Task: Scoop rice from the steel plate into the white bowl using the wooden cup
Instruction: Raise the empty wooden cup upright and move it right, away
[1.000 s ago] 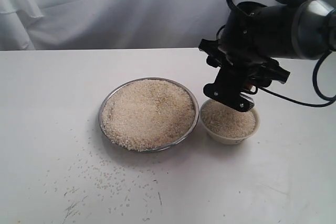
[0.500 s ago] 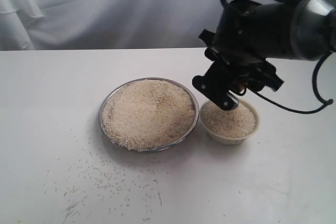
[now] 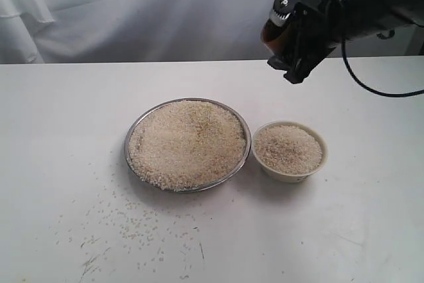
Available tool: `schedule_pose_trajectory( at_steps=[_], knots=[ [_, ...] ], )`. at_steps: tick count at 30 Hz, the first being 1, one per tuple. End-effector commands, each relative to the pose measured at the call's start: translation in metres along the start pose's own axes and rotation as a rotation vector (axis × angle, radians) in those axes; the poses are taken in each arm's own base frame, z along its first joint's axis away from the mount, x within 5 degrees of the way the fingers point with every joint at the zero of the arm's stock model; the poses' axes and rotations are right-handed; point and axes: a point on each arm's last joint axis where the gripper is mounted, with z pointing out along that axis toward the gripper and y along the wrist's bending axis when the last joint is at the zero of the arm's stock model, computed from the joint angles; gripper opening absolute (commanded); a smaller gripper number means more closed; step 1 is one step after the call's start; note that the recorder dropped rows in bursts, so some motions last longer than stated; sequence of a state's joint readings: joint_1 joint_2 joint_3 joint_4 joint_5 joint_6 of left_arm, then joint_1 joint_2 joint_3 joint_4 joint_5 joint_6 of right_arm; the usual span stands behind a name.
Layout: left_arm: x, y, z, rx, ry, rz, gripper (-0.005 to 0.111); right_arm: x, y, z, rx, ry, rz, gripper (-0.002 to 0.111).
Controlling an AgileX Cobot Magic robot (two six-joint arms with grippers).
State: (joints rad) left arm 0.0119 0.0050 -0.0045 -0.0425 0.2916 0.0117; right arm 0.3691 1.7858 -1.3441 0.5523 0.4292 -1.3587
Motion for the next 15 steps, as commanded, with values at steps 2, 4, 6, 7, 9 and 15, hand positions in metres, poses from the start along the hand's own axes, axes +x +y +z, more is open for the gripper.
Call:
schedule_pose_trajectory(
  at_steps=[2, 4, 6, 7, 9, 15],
  knots=[
    [0.001, 0.000, 0.000, 0.002, -0.007, -0.004, 0.000, -0.011, 0.006, -0.023, -0.237, -0.356, 0.181, 0.000],
    [0.001, 0.000, 0.000, 0.002, -0.007, -0.004, 0.000, -0.010, 0.014, -0.029, -0.340, -0.526, 0.208, 0.000],
    [0.001, 0.000, 0.000, 0.002, -0.007, -0.004, 0.000, -0.002, 0.023, -0.031, -0.379, -0.633, 0.219, 0.000],
    [0.001, 0.000, 0.000, 0.002, -0.007, -0.004, 0.000, 0.003, 0.028, -0.029, -0.386, -0.638, 0.248, 0.000],
    [0.001, 0.000, 0.000, 0.002, -0.007, -0.004, 0.000, 0.014, 0.041, -0.024, -0.423, -0.609, 0.285, 0.000],
    [0.001, 0.000, 0.000, 0.002, -0.007, -0.004, 0.000, 0.025, 0.069, -0.027, -0.584, -0.641, 0.323, 0.000]
  ],
)
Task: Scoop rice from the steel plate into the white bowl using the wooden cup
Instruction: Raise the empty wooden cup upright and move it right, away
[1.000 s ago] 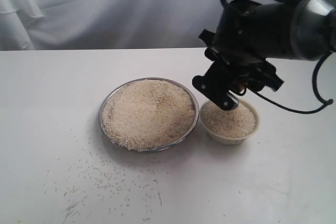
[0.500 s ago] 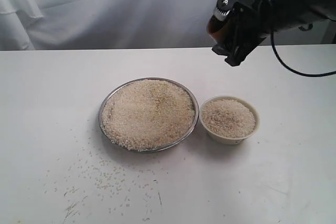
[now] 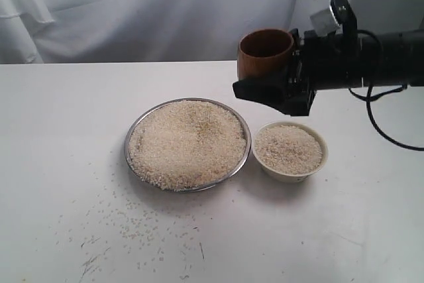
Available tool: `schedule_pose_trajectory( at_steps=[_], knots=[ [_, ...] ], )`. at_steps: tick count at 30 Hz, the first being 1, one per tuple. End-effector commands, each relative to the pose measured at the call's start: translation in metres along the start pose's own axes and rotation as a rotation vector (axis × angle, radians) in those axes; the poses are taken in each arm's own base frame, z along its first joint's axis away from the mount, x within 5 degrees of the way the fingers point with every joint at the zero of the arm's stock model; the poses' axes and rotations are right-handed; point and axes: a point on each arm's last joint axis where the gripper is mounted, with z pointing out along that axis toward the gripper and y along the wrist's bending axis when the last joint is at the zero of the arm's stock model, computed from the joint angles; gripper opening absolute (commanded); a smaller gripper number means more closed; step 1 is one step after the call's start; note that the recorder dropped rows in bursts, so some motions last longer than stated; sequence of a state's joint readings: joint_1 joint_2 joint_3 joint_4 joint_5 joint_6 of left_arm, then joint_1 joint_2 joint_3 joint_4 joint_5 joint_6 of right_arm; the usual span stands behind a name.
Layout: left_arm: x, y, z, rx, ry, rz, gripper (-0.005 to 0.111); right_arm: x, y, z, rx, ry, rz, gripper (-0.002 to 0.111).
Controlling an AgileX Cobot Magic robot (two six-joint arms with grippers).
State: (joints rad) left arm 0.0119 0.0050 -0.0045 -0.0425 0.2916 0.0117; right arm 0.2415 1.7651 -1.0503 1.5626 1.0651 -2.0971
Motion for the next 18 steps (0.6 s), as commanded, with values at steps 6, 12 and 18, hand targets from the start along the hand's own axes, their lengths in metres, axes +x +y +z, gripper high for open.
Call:
schedule_pose_trajectory(
  at_steps=[6, 12, 18],
  knots=[
    [0.001, 0.000, 0.000, 0.002, -0.007, -0.004, 0.000, 0.023, 0.019, 0.010, -0.153, 0.011, 0.048, 0.000],
    [0.001, 0.000, 0.000, 0.002, -0.007, -0.004, 0.000, 0.044, 0.018, 0.034, -0.204, -0.023, 0.162, 0.000],
    [0.001, 0.000, 0.000, 0.002, -0.007, -0.004, 0.000, 0.030, -0.006, 0.033, -0.093, -0.047, 0.123, 0.000]
  ],
)
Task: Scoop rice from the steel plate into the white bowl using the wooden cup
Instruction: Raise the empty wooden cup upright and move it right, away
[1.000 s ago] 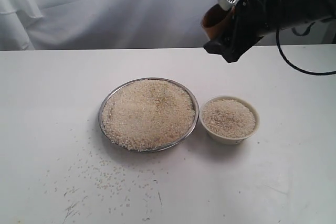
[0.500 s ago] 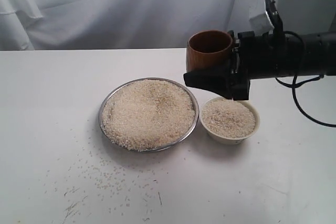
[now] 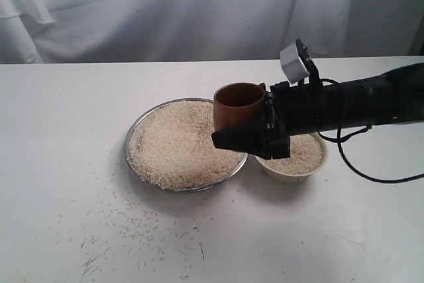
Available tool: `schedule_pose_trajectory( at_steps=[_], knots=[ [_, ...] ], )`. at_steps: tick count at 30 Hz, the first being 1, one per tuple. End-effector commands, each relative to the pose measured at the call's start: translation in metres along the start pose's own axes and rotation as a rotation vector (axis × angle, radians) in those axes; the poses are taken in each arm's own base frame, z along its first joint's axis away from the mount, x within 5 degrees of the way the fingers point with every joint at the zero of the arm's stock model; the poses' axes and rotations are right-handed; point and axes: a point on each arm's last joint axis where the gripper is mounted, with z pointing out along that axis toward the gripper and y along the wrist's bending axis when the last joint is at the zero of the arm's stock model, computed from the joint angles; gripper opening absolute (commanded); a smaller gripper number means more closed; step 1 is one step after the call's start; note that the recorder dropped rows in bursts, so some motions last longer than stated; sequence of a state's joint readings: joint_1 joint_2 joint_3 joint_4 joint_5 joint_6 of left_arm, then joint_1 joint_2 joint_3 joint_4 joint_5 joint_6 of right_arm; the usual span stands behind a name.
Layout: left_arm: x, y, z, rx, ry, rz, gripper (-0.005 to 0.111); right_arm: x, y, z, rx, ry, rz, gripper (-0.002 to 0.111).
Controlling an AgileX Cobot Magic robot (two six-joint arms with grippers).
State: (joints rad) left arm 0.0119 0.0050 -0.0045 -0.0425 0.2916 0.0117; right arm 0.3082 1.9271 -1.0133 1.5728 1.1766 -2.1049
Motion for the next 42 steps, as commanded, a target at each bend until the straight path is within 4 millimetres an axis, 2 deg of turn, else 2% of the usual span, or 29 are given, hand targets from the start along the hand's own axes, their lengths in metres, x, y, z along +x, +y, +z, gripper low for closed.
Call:
schedule_pose_trajectory(
  at_steps=[1, 3, 10, 15, 21, 26, 38, 42],
  knots=[
    [0.001, 0.000, 0.000, 0.002, -0.007, -0.004, 0.000, -0.028, -0.023, -0.014, 0.167, -0.082, -0.042, 0.000],
    [0.001, 0.000, 0.000, 0.002, -0.007, -0.004, 0.000, -0.037, -0.039, -0.025, 0.303, -0.103, -0.030, 0.000],
    [0.001, 0.000, 0.000, 0.002, -0.007, -0.004, 0.000, -0.049, -0.076, -0.052, 0.641, 0.007, -0.058, 0.000],
    [0.001, 0.000, 0.000, 0.002, -0.007, -0.004, 0.000, -0.064, -0.089, -0.068, 0.746, 0.007, -0.088, 0.000],
    [0.001, 0.000, 0.000, 0.002, -0.007, -0.004, 0.000, -0.088, -0.111, -0.091, 0.962, 0.032, -0.124, 0.000],
    [0.001, 0.000, 0.000, 0.002, -0.007, -0.004, 0.000, -0.104, -0.114, -0.096, 0.992, 0.006, -0.159, 0.000],
    [0.001, 0.000, 0.000, 0.002, -0.007, -0.004, 0.000, -0.107, -0.115, -0.101, 0.987, 0.035, -0.182, 0.000],
    [0.001, 0.000, 0.000, 0.002, -0.007, -0.004, 0.000, -0.117, -0.117, -0.108, 1.040, 0.047, -0.145, 0.000]
  ],
)
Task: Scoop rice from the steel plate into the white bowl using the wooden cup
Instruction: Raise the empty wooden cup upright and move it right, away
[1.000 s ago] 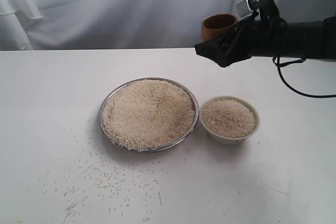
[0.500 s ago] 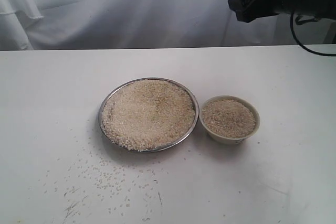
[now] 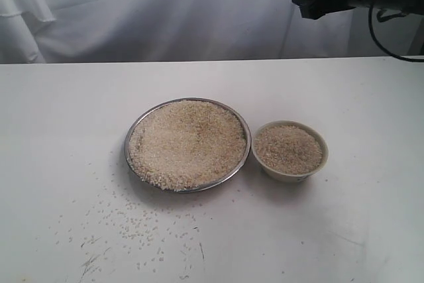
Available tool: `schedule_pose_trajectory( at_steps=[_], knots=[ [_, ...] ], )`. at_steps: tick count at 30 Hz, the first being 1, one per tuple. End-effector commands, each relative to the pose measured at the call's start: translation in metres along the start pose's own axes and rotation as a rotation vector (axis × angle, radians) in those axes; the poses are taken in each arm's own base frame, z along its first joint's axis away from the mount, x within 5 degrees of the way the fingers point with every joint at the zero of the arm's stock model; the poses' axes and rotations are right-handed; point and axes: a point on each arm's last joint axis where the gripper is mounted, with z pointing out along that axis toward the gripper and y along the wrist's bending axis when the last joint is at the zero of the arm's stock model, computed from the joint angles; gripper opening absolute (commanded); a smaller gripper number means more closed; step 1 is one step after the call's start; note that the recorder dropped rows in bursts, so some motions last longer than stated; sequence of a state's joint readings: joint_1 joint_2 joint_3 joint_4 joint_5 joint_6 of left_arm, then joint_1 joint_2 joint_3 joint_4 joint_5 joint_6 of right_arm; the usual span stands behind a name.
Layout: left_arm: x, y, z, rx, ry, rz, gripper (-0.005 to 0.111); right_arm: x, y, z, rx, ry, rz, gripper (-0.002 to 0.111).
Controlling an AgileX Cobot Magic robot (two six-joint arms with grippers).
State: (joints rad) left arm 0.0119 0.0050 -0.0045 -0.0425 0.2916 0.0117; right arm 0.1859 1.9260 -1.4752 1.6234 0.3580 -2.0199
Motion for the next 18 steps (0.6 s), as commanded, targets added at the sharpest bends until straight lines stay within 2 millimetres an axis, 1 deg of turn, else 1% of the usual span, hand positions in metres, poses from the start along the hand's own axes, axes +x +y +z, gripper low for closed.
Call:
schedule_pose_trajectory(
  at_steps=[1, 3, 6, 8, 10, 12, 14, 16, 18],
  knots=[
    [0.001, 0.000, 0.000, 0.002, -0.007, -0.004, 0.000, -0.014, -0.015, -0.004, 0.079, 0.026, 0.021, 0.000],
    [0.001, 0.000, 0.000, 0.002, -0.007, -0.004, 0.000, -0.022, -0.022, -0.004, 0.154, 0.030, 0.052, 0.000],
    [0.001, 0.000, 0.000, 0.002, -0.007, -0.004, 0.000, -0.032, -0.032, -0.005, 0.310, 0.010, 0.116, 0.000],
    [0.001, 0.000, 0.000, 0.002, -0.007, -0.004, 0.000, -0.036, -0.038, -0.006, 0.440, -0.073, 0.192, 0.000],
    [0.001, 0.000, 0.000, 0.002, -0.007, -0.004, 0.000, -0.040, -0.039, -0.008, 0.499, -0.187, 0.218, 0.000],
    [0.001, 0.000, 0.000, 0.002, -0.007, -0.004, 0.000, -0.042, -0.034, -0.008, 0.505, -0.299, 0.200, 0.000],
    [0.001, 0.000, 0.000, 0.002, -0.007, -0.004, 0.000, -0.040, -0.026, -0.007, 0.446, -0.360, 0.181, 0.000],
    [0.001, 0.000, 0.000, 0.002, -0.007, -0.004, 0.000, -0.033, -0.019, -0.005, 0.370, -0.385, 0.182, 0.000],
    [0.001, 0.000, 0.000, 0.002, -0.007, -0.004, 0.000, -0.023, -0.012, -0.004, 0.316, -0.401, 0.171, 0.000]
  ],
)
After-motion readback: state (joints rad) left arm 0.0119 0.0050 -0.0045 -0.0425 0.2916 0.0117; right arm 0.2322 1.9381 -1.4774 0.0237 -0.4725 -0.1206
